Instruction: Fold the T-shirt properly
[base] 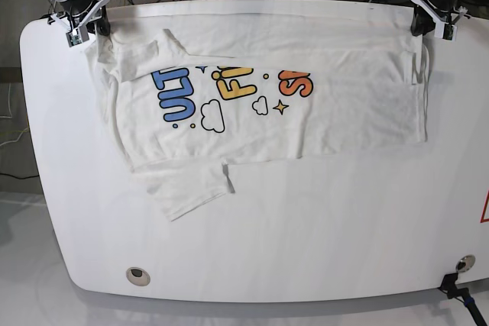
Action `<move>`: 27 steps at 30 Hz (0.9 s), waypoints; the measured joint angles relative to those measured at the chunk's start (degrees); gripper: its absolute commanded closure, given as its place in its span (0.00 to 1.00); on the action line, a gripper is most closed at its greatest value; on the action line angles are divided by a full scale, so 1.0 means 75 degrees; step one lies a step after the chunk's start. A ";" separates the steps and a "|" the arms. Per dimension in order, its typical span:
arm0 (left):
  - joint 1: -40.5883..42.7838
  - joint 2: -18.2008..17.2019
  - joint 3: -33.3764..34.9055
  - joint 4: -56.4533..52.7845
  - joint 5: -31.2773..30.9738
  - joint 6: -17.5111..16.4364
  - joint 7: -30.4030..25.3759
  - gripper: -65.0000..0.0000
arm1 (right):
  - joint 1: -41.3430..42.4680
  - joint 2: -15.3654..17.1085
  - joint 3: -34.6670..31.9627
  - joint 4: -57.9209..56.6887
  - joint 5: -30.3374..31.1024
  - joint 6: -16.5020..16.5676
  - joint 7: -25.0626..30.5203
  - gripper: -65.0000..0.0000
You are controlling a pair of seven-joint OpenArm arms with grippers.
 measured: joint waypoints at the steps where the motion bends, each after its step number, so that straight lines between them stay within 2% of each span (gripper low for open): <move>1: 0.0000 -0.0003 0.0000 0.0000 0.0000 0.0000 0.0000 1.00 | 0.0000 0.0000 0.0000 0.0000 -0.0003 0.0000 0.0003 1.00; 2: 0.0000 -0.0012 0.0000 0.0000 0.0000 0.0000 0.0000 1.00 | 0.0000 0.0000 0.0000 0.0000 0.0000 0.0000 0.0000 0.98; 3: 0.0000 -0.0023 0.0000 0.0000 -0.0003 0.0000 0.0006 1.00 | 0.0003 0.0000 0.0012 0.0003 0.0000 0.0000 -0.0035 0.91; 5: 0.0006 -0.0052 0.0009 0.0093 0.0023 0.0006 0.0090 0.84 | 0.0079 0.0012 0.0015 0.0032 0.0000 0.0000 -0.0219 0.80; 7: 0.0000 -0.0143 0.0038 0.0358 0.0216 0.0076 0.0493 0.77 | 0.0178 0.0023 0.0052 0.0032 -0.0003 0.0023 -0.0382 0.76; 11: 0.0058 -0.0131 0.0058 0.0711 0.0391 0.0131 0.0848 0.76 | 0.0370 0.0041 0.0058 0.0015 -0.0064 0.0029 -0.0493 0.74; 13: -0.0047 -0.0131 0.0076 0.0933 0.0501 0.0137 0.1256 0.76 | 0.0452 0.0128 0.0154 0.0047 -0.0055 0.0061 -0.0670 0.72; 16: -0.0152 -0.0370 -0.0128 0.1166 0.0548 -0.0055 0.2084 0.76 | 0.0443 0.0341 0.0204 0.0481 -0.0283 0.0102 -0.1478 0.64; 18: -0.0090 -0.0356 -0.0484 0.1358 0.0641 0.0020 0.2206 0.76 | 0.0391 0.0329 0.0382 0.0810 -0.0399 0.0052 -0.1856 0.58; 20: -0.0181 -0.0379 -0.0682 0.1629 0.0781 0.0131 0.2302 0.76 | 0.0391 0.0323 0.0522 0.1055 -0.0417 0.0047 -0.1990 0.52; 24: -0.0746 -0.0379 -0.0723 0.1964 0.0629 -0.0015 0.2489 0.76 | 0.0720 0.0338 0.0542 0.1276 -0.0405 0.0050 -0.2037 0.40; 27: -0.0962 -0.0382 -0.0781 0.1990 0.0717 0.0058 0.2967 0.76 | 0.0793 0.0332 0.0542 0.1297 -0.0420 0.0052 -0.2174 0.37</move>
